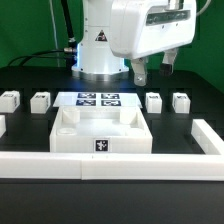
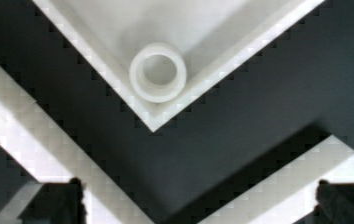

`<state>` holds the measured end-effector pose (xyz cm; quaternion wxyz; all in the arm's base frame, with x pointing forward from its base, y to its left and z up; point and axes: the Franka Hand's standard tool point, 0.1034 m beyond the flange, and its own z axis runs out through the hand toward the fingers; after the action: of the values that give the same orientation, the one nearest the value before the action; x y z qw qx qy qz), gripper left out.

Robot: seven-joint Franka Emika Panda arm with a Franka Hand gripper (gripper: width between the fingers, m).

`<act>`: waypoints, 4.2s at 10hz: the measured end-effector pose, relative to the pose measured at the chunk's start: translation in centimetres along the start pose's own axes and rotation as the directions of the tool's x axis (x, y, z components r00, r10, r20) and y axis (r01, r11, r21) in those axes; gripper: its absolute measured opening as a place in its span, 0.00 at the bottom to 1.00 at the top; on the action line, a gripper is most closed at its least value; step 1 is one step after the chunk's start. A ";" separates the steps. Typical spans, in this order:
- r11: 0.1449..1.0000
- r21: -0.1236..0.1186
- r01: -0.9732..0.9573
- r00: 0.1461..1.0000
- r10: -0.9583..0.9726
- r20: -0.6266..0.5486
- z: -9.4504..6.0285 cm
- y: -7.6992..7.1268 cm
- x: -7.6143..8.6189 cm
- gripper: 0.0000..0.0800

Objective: Assemble square table

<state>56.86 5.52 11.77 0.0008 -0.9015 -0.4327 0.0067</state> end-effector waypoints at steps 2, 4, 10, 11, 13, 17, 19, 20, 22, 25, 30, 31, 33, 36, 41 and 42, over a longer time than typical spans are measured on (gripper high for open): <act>1.000 0.000 0.000 1.000 0.000 0.000 0.0 0.0 0.0 0.81; 1.000 0.000 0.000 1.000 0.000 0.000 0.0 0.0 0.0 0.81; 1.000 0.000 0.000 1.000 0.000 0.000 0.0 0.0 0.0 0.81; 1.000 0.000 0.001 1.000 -0.001 0.000 0.0 0.0 0.0 0.81; 0.996 0.000 0.086 0.996 -0.086 0.004 0.5 -1.0 -2.4 0.81; 0.866 -0.016 0.501 0.866 -0.501 -0.007 5.2 -4.4 -11.4 0.81; 0.716 -0.035 0.698 0.716 -0.698 -0.017 7.9 -4.3 -13.1 0.81; 0.695 -0.033 0.718 0.695 -0.718 -0.011 7.7 -4.1 -13.0 0.81; 0.697 -0.033 0.716 0.697 -0.717 -0.010 7.7 -4.1 -13.1 0.81; 0.747 -0.022 0.664 0.747 -0.665 -0.017 9.7 -4.6 -13.7 0.81; 0.786 -0.033 0.618 0.785 -0.619 -0.025 10.8 -5.0 -13.5 0.69; 0.786 -0.033 0.618 0.785 -0.619 -0.025 10.8 -5.0 -13.5 0.52; 0.786 -0.033 0.618 0.785 -0.618 -0.025 10.8 -5.0 -13.5 0.28; 0.786 -0.032 0.617 0.786 -0.618 -0.025 10.9 -5.0 -13.5 0.07; 0.786 -0.032 0.617 0.786 -0.618 -0.025 10.9 -5.0 -13.5 0.07; 0.786 -0.032 0.617 0.786 -0.618 -0.025 10.9 -5.0 -13.5 0.07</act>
Offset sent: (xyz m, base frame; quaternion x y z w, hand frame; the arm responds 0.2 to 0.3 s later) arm 0.0000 0.0000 0.0000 0.0000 0.0000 0.0000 1.0000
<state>44.34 -1.92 1.11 0.0002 -0.7105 -0.7036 -0.0141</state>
